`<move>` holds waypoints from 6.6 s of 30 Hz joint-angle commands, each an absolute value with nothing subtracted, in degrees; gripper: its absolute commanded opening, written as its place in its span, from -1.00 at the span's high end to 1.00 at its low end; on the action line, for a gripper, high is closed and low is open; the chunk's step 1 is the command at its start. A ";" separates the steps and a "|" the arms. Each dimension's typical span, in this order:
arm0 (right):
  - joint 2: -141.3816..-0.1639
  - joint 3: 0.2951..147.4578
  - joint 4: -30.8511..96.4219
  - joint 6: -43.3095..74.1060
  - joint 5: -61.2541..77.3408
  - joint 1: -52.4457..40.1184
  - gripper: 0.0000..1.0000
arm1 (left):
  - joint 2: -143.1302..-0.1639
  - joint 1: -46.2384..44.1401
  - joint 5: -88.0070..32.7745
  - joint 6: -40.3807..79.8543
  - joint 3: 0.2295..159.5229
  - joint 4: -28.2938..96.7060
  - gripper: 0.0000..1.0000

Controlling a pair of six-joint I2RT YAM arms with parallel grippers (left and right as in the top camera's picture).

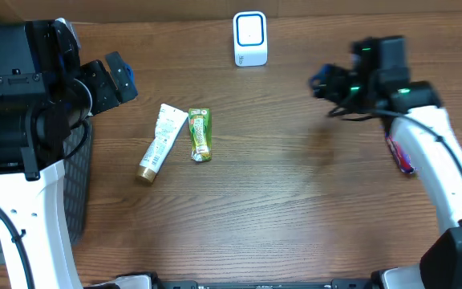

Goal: Scan the item barcode
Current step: 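Move the right gripper to the green tea pouch and grasp it, then lift the green tea pouch and hold it before the white scanner, then hold the green tea pouch close to the scanner face with right gripper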

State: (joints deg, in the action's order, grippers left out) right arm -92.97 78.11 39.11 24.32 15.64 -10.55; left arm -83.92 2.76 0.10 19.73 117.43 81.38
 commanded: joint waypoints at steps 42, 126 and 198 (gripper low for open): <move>-121.78 79.46 8.51 26.81 8.01 -44.03 -0.37 | -84.09 2.98 0.58 19.29 118.17 81.25 -0.99; -100.14 79.57 0.71 -9.61 -42.50 -38.11 0.93 | -84.09 2.98 0.58 19.29 118.17 81.25 -0.99; -129.58 78.26 -51.72 -79.11 -27.88 -37.17 0.92 | -84.12 2.98 0.58 19.29 118.17 81.23 -0.99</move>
State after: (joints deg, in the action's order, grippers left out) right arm -130.85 78.65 -50.22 -80.38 -28.75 -35.70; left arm -83.92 2.76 0.10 19.73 117.43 81.38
